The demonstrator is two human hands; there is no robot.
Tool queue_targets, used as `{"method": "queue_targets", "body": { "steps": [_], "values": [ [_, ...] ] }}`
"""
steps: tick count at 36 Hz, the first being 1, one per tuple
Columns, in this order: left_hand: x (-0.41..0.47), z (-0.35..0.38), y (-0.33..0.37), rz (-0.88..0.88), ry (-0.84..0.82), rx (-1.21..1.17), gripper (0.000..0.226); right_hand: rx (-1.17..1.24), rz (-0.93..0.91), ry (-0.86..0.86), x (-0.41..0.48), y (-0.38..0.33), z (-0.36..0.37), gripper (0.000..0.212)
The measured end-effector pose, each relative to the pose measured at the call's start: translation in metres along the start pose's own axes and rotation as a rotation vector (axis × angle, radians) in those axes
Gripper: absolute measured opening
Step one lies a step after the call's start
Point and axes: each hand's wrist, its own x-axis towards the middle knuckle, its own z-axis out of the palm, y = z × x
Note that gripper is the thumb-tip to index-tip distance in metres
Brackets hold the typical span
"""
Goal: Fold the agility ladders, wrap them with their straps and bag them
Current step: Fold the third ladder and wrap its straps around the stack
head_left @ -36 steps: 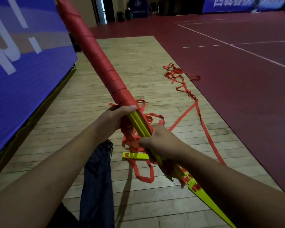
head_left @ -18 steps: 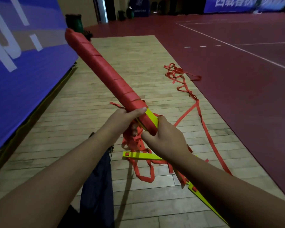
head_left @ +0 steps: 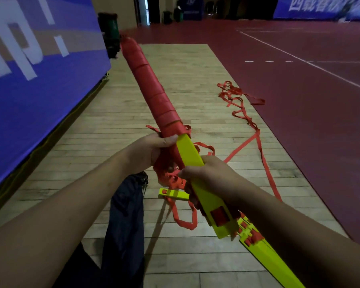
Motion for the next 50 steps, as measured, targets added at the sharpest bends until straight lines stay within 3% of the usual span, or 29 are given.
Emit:
{"method": "queue_targets", "body": {
  "steps": [5, 10, 13, 17, 19, 22, 25, 30, 33, 37, 39, 40, 44, 50],
  "values": [
    [-0.005, -0.002, -0.003, -0.152, 0.042, 0.191, 0.054, -0.331, -0.019, 0.216, 0.011, 0.006, 0.003, 0.021],
    [-0.005, 0.012, -0.004, -0.115, 0.128, 0.159, 0.046, -0.802, -0.09, 0.522, 0.011, 0.015, 0.012, 0.021],
    [-0.005, 0.018, -0.011, -0.082, 0.235, 0.247, 0.048, -0.893, -0.164, 0.586, 0.008, 0.023, 0.028, 0.029],
    [-0.013, 0.01, -0.013, -0.082, 0.327, 0.188, 0.03, -0.598, -0.182, 0.475, 0.009, 0.022, 0.039, 0.035],
    [-0.019, 0.005, -0.008, -0.084, 0.329, 0.08, 0.032, -0.483, -0.178, 0.393, 0.009, 0.015, 0.035, 0.036],
    [-0.026, -0.003, -0.002, -0.027, 0.274, -0.019, 0.042, -0.385, -0.145, 0.25, 0.003, 0.0, 0.02, 0.046],
    [-0.034, -0.006, 0.002, 0.018, 0.202, -0.077, 0.054, -0.058, 0.001, -0.037, -0.006, -0.009, 0.01, 0.043],
    [-0.043, -0.01, 0.003, 0.079, 0.011, -0.127, 0.029, 0.199, 0.218, -0.424, -0.015, -0.01, 0.011, 0.049],
    [-0.045, -0.01, 0.004, 0.109, -0.076, -0.134, 0.04, 0.242, 0.208, -0.495, -0.02, -0.01, 0.017, 0.037],
    [-0.043, -0.008, 0.011, 0.11, -0.04, -0.174, 0.058, 0.255, 0.13, -0.334, -0.023, -0.013, 0.021, 0.035],
    [-0.042, -0.005, 0.013, 0.065, -0.009, -0.175, 0.046, 0.158, 0.076, -0.182, -0.027, -0.019, 0.021, 0.034],
    [-0.042, -0.003, 0.015, 0.036, 0.009, -0.15, 0.035, 0.086, 0.049, -0.1, -0.027, -0.021, 0.021, 0.033],
    [-0.036, 0.008, 0.014, -0.096, 0.102, 0.221, 0.033, -0.283, -0.053, 0.207, -0.02, -0.014, 0.013, 0.028],
    [-0.014, 0.035, 0.004, -0.055, 0.244, 0.268, 0.045, -0.945, -0.176, 0.623, -0.014, 0.009, 0.015, 0.023]
  ]
}}
